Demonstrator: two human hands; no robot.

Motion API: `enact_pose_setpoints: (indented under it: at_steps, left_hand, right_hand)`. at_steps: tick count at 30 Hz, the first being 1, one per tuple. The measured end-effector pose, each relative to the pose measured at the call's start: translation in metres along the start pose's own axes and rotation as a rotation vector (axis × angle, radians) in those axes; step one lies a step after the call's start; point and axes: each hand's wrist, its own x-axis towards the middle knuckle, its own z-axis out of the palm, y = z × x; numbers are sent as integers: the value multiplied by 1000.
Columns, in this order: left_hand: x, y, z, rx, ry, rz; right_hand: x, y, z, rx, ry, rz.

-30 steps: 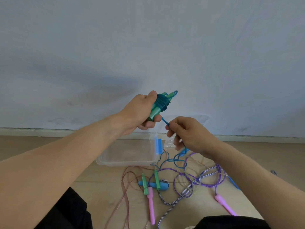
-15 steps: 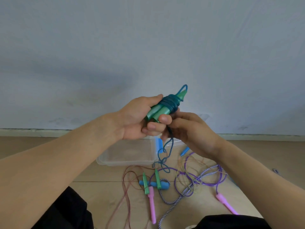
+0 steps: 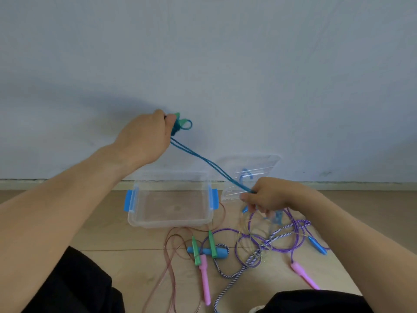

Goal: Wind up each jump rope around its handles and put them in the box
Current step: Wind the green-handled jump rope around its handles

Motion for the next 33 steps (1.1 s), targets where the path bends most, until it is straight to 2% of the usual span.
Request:
enact_pose_setpoints:
  at_steps: [2, 6, 8, 10, 14, 18, 20, 22, 25, 30, 33]
  left_hand:
    - [1, -5, 3, 48, 64, -19]
    - [1, -13, 10, 32, -82, -137]
    - [0, -9, 8, -52, -171, -126]
    - [-7, 0, 10, -298, -307, -100]
    - [-29, 33, 16, -819, -627, -140]
    - [-44, 58, 12, -1332, -1072, -201]
    - [-44, 62, 9, -1468, -1136, -199]
    - [-40, 59, 6, -1539, -1103, -215]
    - [-31, 51, 1, -1502, -927, -277]
    - [-23, 39, 1, -1224, -533, -322]
    - [-24, 38, 5, -816, -257, -129]
  right_hand:
    - [0, 7, -9, -162, -27, 111]
    - [-4, 20, -25, -166, -8, 272]
    - [-3, 28, -28, -293, 84, 249]
    - [-2, 32, -24, -305, 153, 163]
    - [-10, 4, -6, 236, 155, -236]
    - [-20, -36, 10, 849, -28, -576]
    - [-20, -46, 14, 1072, -60, -664]
    - [-18, -50, 14, 1222, -72, -660]
    - [-16, -52, 13, 1225, 21, -570]
    - [-19, -53, 10, 1102, 158, -470]
    - [-23, -60, 11, 1060, 151, -435]
